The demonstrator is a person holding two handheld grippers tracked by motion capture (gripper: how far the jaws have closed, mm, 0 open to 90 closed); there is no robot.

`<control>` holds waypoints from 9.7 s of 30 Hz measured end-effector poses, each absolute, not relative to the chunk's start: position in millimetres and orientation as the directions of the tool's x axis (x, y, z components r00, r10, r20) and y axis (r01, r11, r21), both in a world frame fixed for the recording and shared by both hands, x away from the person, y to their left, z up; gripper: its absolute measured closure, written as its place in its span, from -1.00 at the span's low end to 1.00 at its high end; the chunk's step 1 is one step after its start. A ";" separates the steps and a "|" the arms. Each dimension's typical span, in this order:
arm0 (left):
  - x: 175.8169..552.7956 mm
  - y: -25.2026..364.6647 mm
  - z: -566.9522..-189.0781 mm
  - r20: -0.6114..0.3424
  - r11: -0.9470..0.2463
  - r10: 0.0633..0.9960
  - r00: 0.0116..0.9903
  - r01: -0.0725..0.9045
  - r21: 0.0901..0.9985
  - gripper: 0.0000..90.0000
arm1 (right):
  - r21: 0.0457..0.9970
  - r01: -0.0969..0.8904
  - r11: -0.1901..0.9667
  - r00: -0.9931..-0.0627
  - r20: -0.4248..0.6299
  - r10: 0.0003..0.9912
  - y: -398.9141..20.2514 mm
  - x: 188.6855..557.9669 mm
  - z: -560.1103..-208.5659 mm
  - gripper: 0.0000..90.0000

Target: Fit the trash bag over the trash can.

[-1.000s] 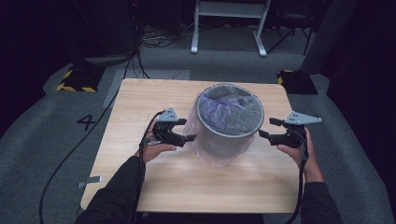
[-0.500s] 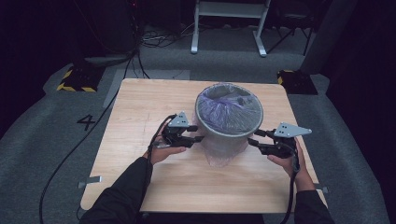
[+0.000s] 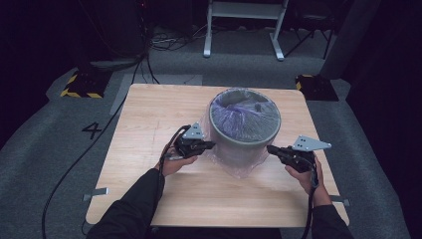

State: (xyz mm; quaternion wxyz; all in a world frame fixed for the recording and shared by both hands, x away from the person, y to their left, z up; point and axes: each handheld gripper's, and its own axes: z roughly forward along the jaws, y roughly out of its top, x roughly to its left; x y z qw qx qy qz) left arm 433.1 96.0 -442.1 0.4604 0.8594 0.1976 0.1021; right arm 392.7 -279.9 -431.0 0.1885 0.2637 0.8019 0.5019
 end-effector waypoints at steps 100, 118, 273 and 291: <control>358.0 161.5 -504.0 -0.010 -0.610 0.493 0.870 0.354 0.709 -0.69 | 0.839 0.278 0.467 -0.745 -0.118 0.656 -203.3 454.0 -310.5 -0.54; 359.9 161.7 -504.2 -0.011 -0.616 0.476 0.879 0.342 0.710 -0.69 | 0.655 0.335 0.677 -0.799 -0.184 0.573 -176.7 466.0 -329.2 0.14; 360.5 162.5 -504.3 -0.012 -0.618 0.466 0.885 0.335 0.711 -0.69 | 0.800 0.285 0.529 -0.728 -0.179 0.662 -250.4 384.0 -314.6 -0.58; 360.5 162.5 -504.3 -0.013 -0.618 0.466 0.885 0.335 0.711 -0.69 | 0.778 0.306 0.549 -0.742 -0.166 0.649 -254.0 378.8 -335.2 -0.61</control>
